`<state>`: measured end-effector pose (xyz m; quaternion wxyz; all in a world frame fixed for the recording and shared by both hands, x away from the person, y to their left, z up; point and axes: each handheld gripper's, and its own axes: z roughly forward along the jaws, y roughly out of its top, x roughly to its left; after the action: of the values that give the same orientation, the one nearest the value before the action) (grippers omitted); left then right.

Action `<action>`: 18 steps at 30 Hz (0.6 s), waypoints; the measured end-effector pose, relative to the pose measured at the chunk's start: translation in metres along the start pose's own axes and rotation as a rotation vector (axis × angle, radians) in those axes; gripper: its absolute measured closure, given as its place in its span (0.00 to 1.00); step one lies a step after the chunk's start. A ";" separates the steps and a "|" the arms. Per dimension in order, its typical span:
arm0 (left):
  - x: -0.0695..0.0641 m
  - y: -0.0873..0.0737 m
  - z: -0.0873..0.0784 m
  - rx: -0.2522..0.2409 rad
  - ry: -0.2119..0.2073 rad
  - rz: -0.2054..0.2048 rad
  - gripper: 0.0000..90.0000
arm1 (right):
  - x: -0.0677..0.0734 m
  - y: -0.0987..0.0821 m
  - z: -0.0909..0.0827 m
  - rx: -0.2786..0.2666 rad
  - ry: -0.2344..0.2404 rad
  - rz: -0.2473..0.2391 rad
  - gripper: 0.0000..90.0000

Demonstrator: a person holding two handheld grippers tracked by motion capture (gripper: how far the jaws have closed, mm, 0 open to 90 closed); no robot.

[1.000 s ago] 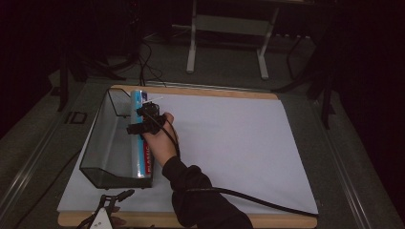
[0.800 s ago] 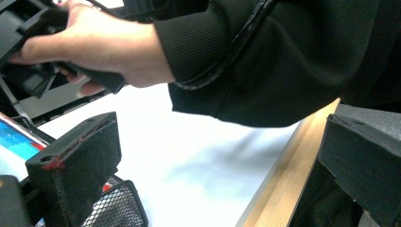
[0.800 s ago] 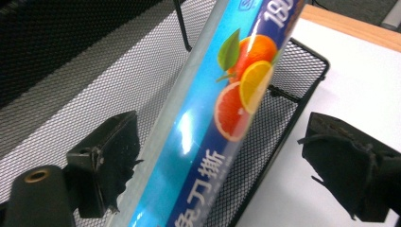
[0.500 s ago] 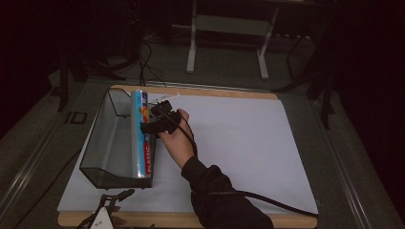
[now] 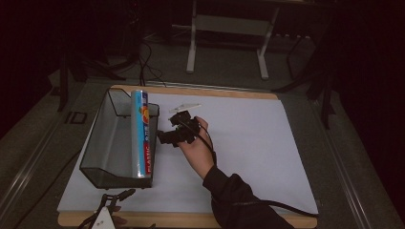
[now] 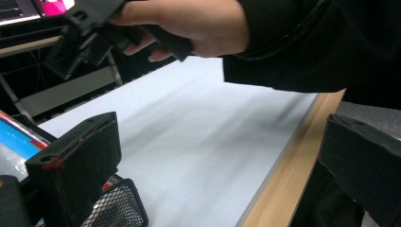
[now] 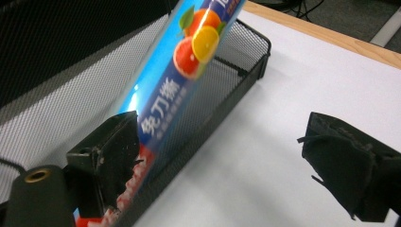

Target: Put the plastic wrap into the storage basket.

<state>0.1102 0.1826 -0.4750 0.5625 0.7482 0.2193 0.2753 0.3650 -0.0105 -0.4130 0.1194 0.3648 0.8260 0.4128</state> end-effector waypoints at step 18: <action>0.000 0.000 0.003 0.010 -0.002 0.001 0.01 | -0.038 -0.065 -0.043 -0.013 -0.011 0.006 0.13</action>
<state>0.1117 0.1804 -0.4762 0.5589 0.7513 0.2199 0.2736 0.3379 -0.0885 -0.4396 0.1253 0.3686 0.8215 0.4166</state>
